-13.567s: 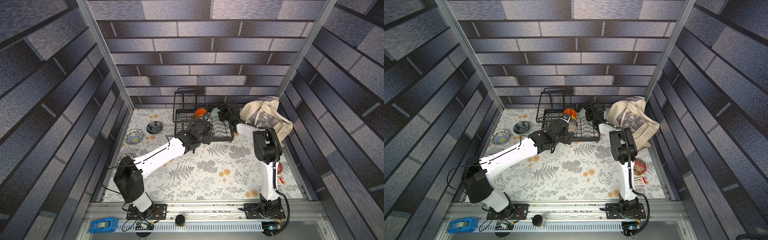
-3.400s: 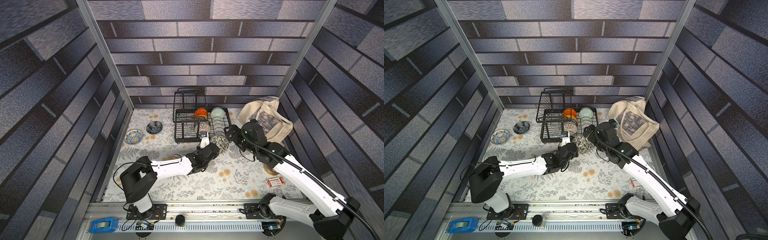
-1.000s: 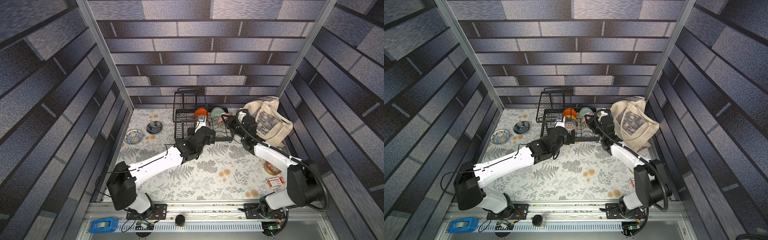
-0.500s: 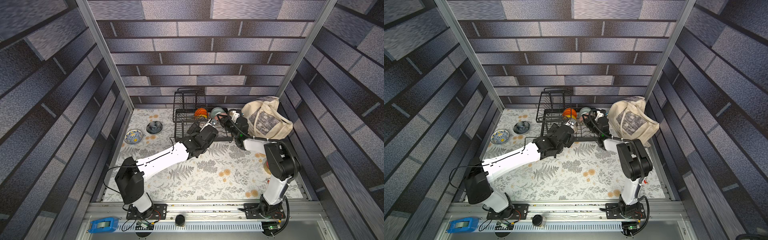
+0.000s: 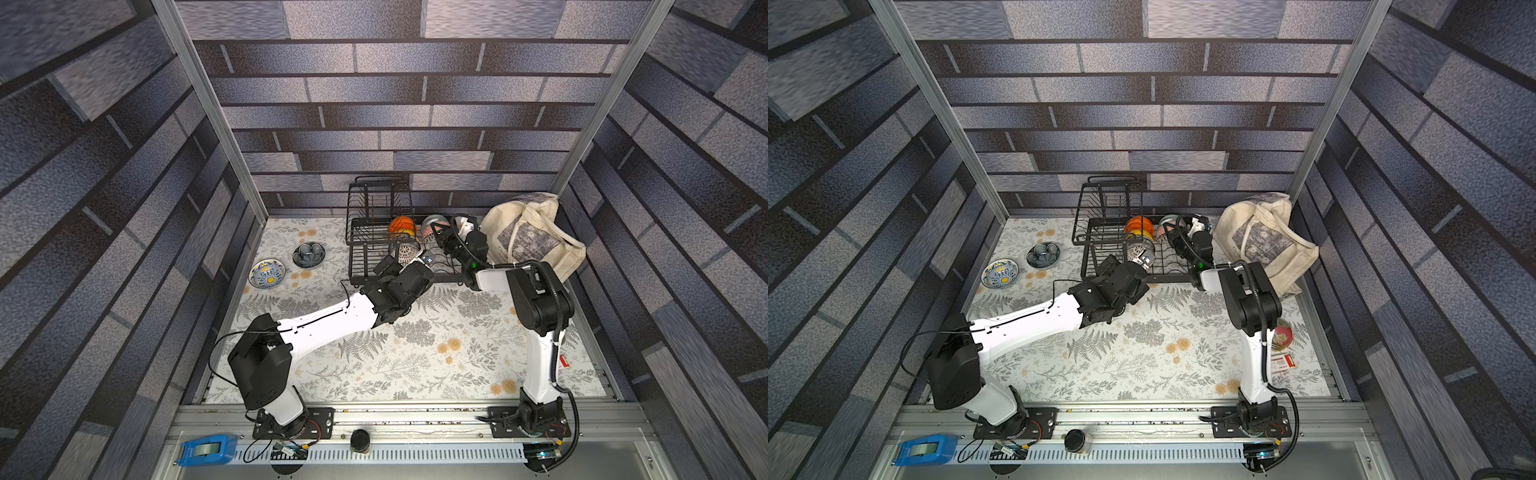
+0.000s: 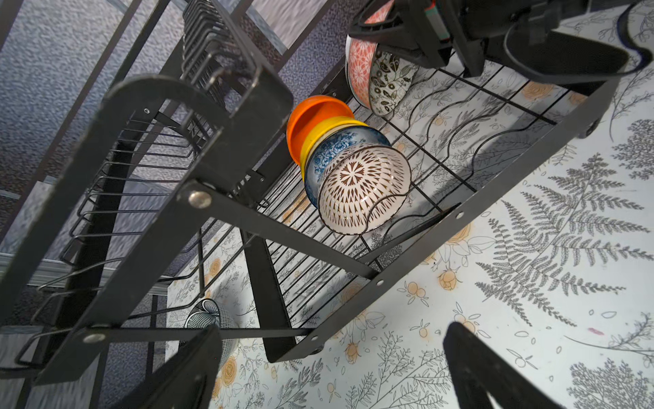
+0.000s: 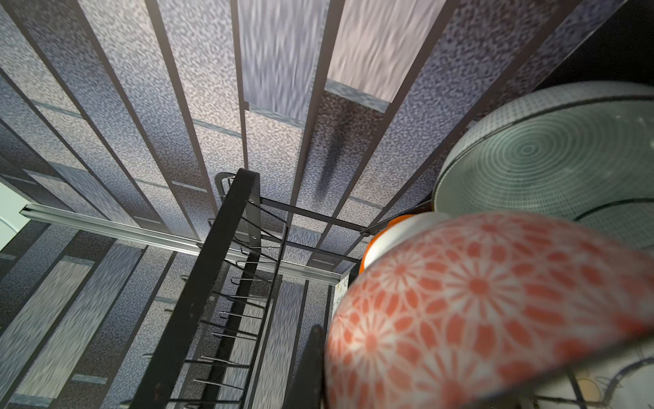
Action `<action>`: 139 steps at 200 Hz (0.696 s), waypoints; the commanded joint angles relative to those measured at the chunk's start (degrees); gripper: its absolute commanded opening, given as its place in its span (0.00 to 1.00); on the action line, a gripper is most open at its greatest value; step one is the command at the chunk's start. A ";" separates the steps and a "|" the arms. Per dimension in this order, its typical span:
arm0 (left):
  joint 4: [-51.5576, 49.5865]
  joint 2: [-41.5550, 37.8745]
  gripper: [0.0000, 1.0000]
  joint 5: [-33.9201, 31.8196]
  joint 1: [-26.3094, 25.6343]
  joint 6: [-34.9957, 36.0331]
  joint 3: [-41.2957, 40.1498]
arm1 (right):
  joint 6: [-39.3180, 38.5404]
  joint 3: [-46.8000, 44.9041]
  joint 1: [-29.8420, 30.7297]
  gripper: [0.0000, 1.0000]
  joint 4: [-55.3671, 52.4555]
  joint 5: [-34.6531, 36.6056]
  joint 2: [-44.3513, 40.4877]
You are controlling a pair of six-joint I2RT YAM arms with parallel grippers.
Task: Load bowls into a dish rack
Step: Place the bowl in the dish rack.
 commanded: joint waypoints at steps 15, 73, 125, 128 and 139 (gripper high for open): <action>2.13 -3.77 1.00 0.74 0.03 -0.27 -0.58 | 2.18 4.01 -0.47 0.00 8.62 1.37 3.49; 1.81 -4.46 1.00 1.91 0.21 -0.84 -0.80 | 3.09 6.84 -0.51 0.00 11.31 2.50 8.49; 1.59 -5.04 1.00 2.85 1.08 -1.62 -0.71 | 3.58 9.34 -0.60 0.00 12.32 3.22 11.38; 1.50 -5.12 1.00 2.95 1.16 -1.67 -0.57 | 3.57 9.52 -0.60 0.00 12.16 3.23 11.52; 1.24 -5.21 1.00 3.29 1.33 -1.92 -0.45 | 3.60 10.39 -0.60 0.00 11.82 3.03 12.17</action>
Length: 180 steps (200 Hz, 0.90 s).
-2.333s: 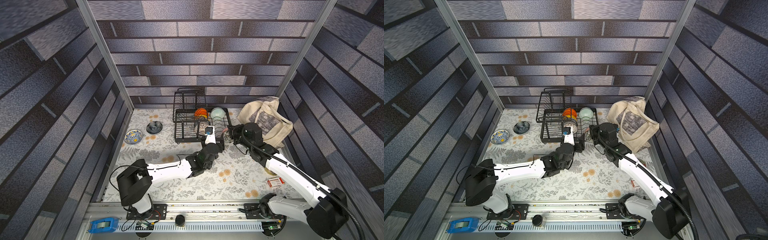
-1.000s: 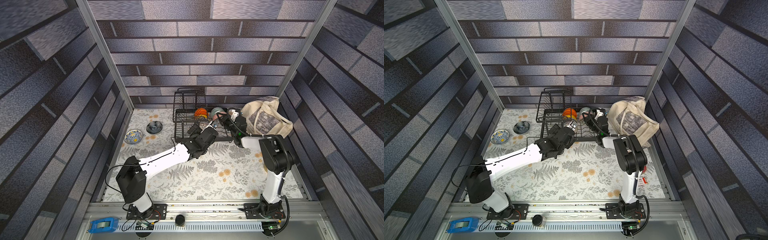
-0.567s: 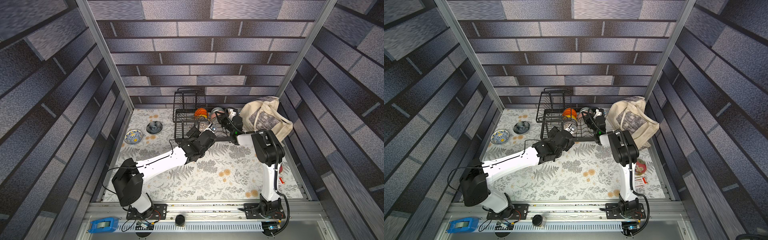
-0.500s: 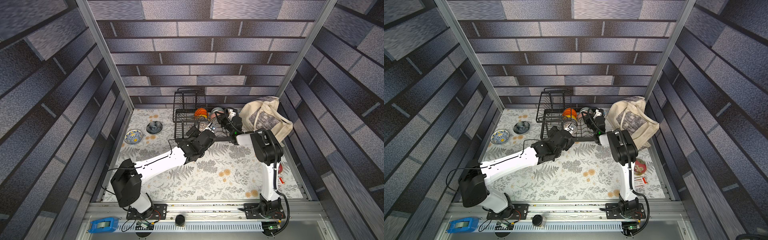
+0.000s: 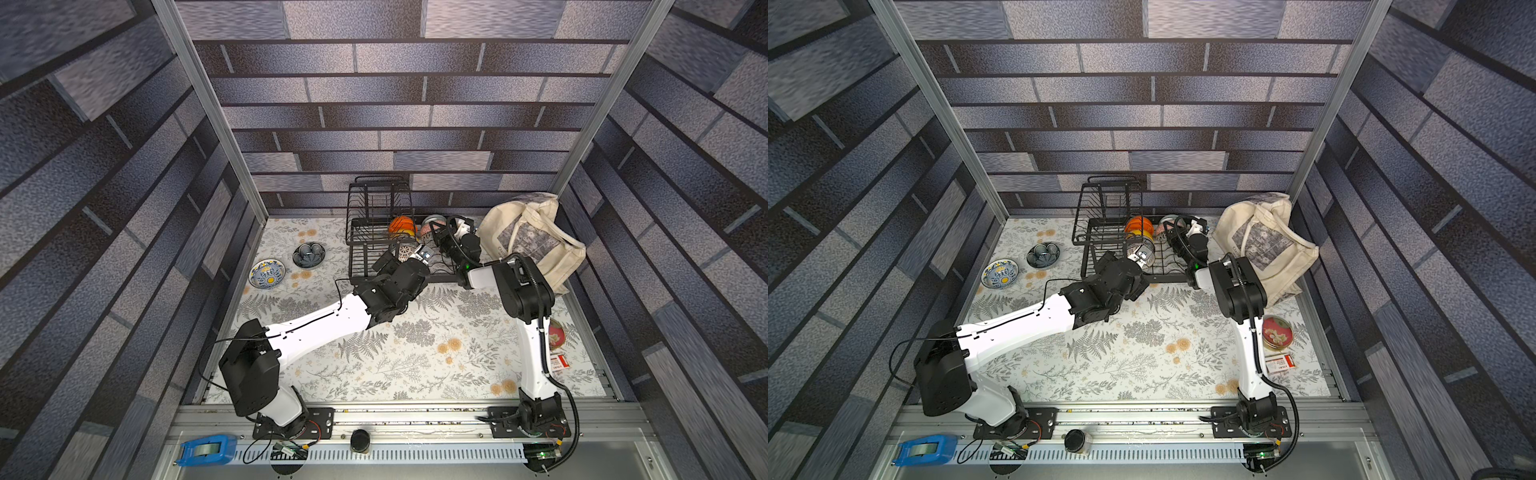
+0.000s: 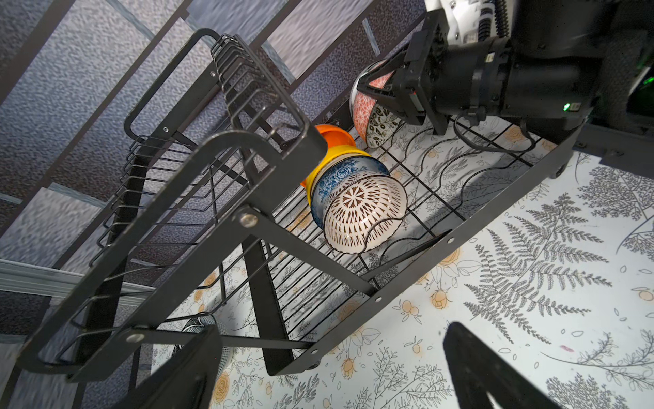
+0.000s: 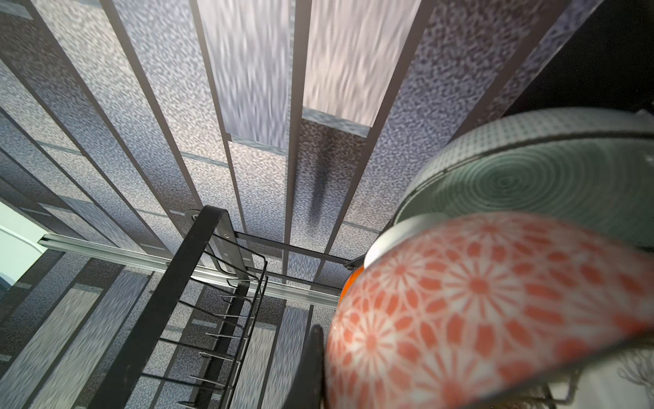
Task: Load bowls into a dish rack
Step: Place the bowl in the dish rack.
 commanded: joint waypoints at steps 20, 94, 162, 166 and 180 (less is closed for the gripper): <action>-0.39 -2.71 1.00 1.66 0.93 -1.96 -0.49 | 0.40 3.19 -0.34 0.00 4.78 1.52 2.20; -0.75 -2.88 1.00 2.93 1.38 -2.68 -0.43 | 0.62 0.48 -0.29 0.00 -0.82 5.52 -0.18; -0.76 -3.06 1.00 3.26 1.29 -2.76 -0.61 | 1.93 1.06 -0.27 0.11 -11.36 5.50 -2.56; -0.81 -3.06 1.00 3.26 1.25 -2.76 -0.57 | 2.13 1.13 -0.29 0.12 -12.26 5.53 -2.64; -0.80 -3.06 1.00 3.26 1.20 -2.80 -0.59 | 2.12 1.46 -0.26 0.13 -15.19 5.64 -3.19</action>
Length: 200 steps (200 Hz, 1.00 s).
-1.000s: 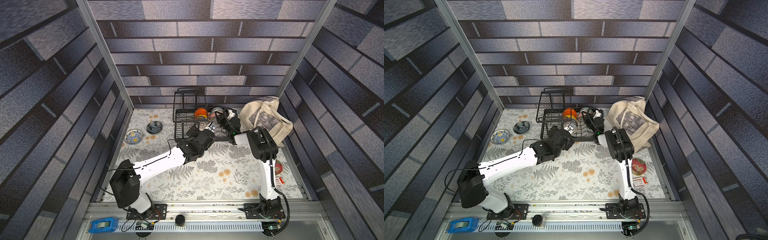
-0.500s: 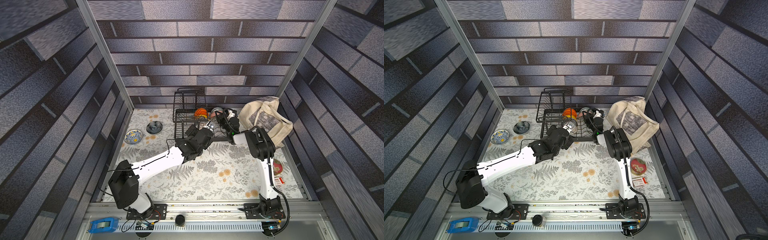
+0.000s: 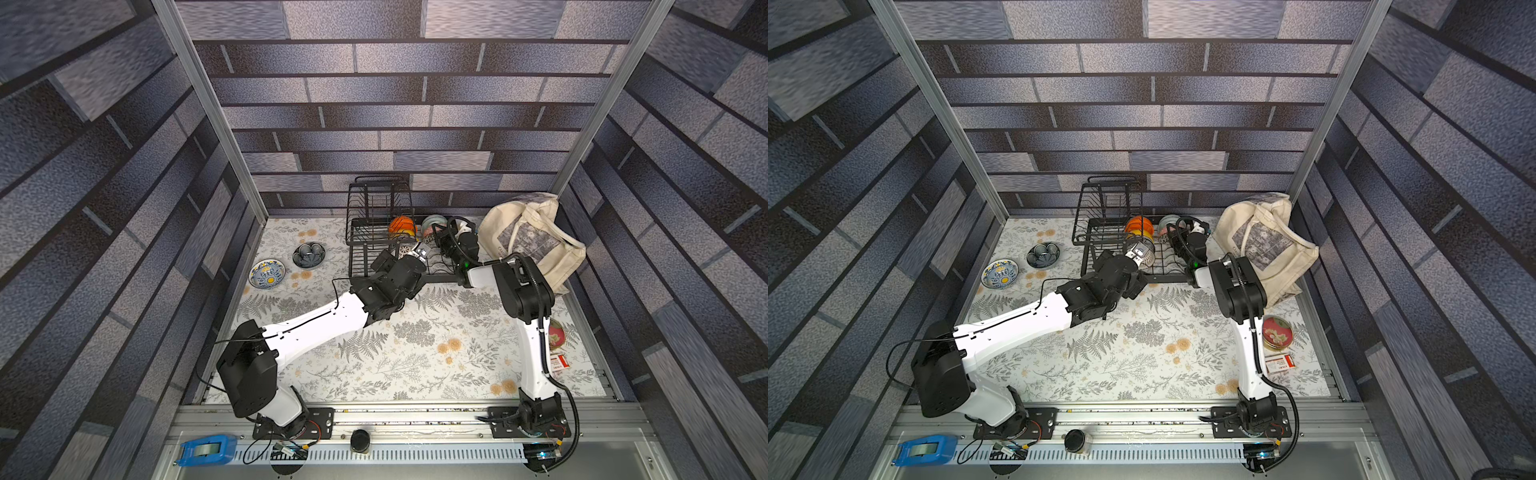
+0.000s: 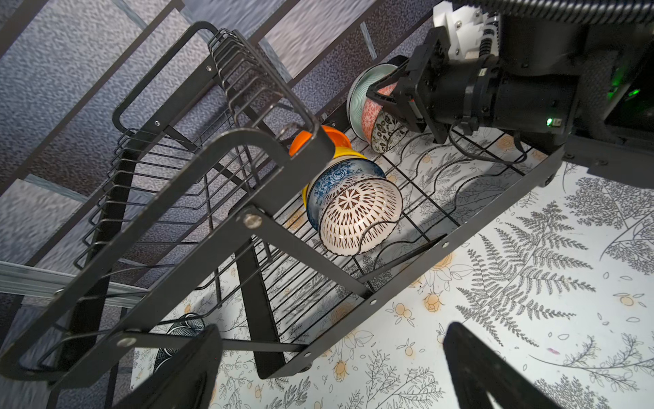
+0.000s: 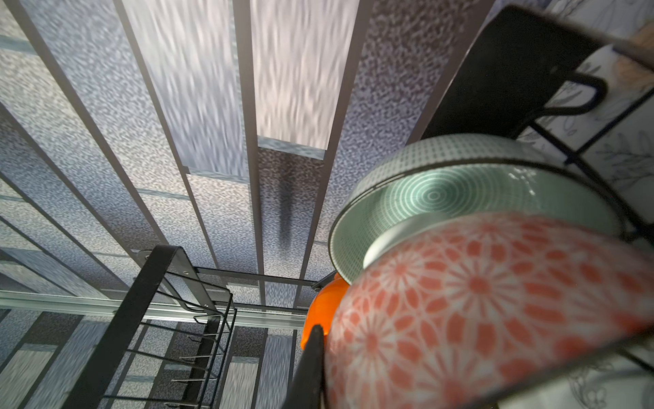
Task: Load bowls into a dish rack
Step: Place the bowl in the dish rack.
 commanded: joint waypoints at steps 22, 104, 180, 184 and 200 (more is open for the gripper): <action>-0.75 -2.51 1.00 0.56 0.12 -1.25 -0.67 | 0.37 2.36 -0.27 0.14 -11.91 -0.09 -2.61; -0.53 -3.39 1.00 0.64 -0.20 -1.08 -0.85 | 1.13 6.98 -0.29 0.20 -22.11 -1.22 -2.65; -0.46 -4.26 1.00 0.90 -0.13 -1.08 -1.05 | 2.04 9.03 -0.29 0.30 -25.14 -1.68 -2.48; -0.52 -4.27 1.00 0.95 -0.13 -1.08 -1.01 | 2.04 9.11 -0.30 0.30 -25.22 -1.58 -2.44; -0.44 -4.45 1.00 0.95 -0.13 -1.08 -1.08 | 1.87 9.46 -0.31 0.34 -25.63 -1.54 -2.79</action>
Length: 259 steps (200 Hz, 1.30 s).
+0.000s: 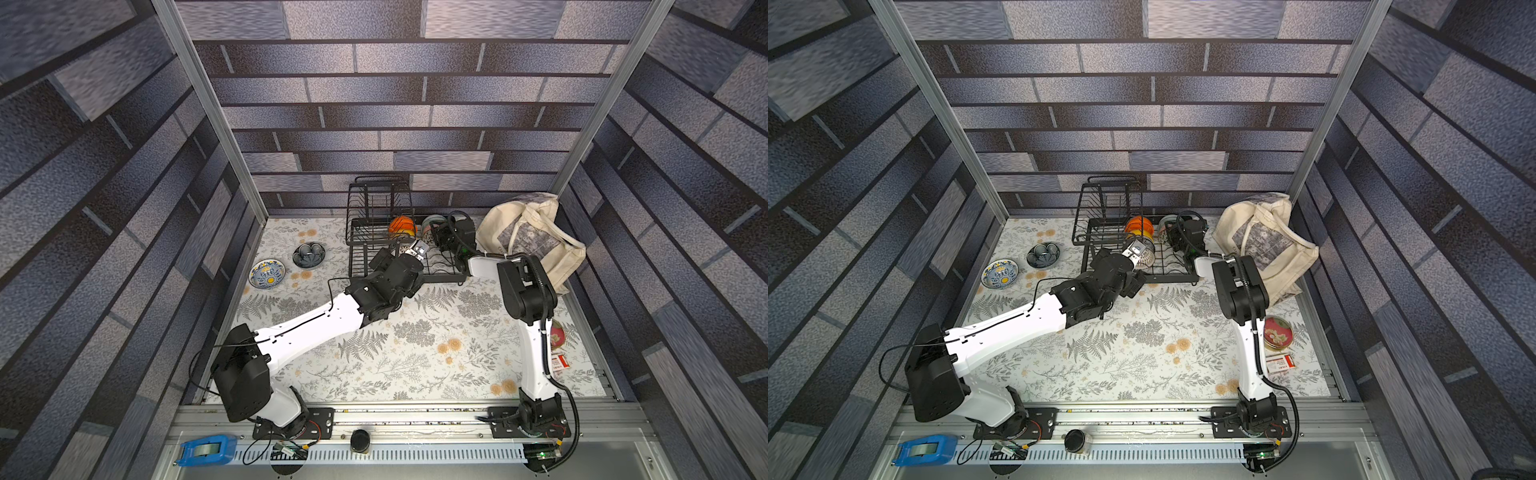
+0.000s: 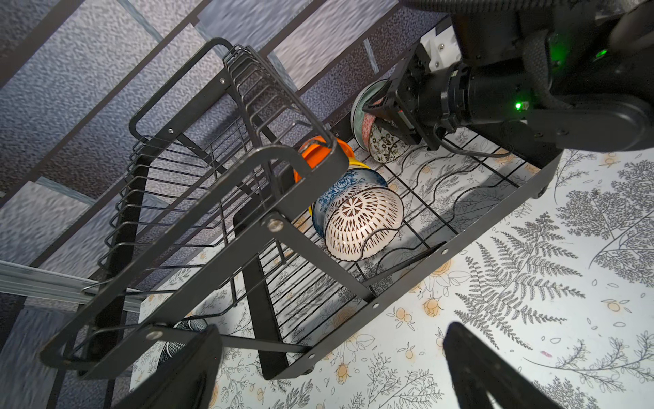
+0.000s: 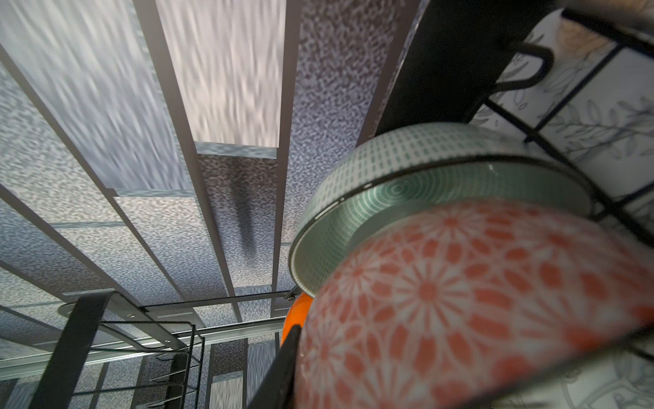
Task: Load bowls into a dish rack
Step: Place the bowl in the dish rack.
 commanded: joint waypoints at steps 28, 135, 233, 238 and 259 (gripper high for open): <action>-0.23 -2.57 1.00 0.54 -0.11 -0.99 -1.18 | -0.47 1.83 -0.27 0.38 -5.24 -0.90 -1.99; -0.01 -3.27 1.00 0.53 -0.11 -0.79 -1.49 | -1.88 2.00 -0.34 0.56 -6.84 -1.70 -4.08; 0.42 -4.19 1.00 0.49 -0.25 -0.29 -1.86 | -2.62 -0.60 -0.34 0.75 -8.65 -1.50 -9.08; 0.36 -4.24 1.00 0.45 -0.21 -0.34 -1.95 | -2.69 -0.87 -0.33 0.75 -8.87 -1.41 -9.57; 0.58 -4.33 1.00 0.44 -0.28 -0.33 -2.12 | -3.29 -2.95 -0.34 0.85 -10.53 -1.34 -12.11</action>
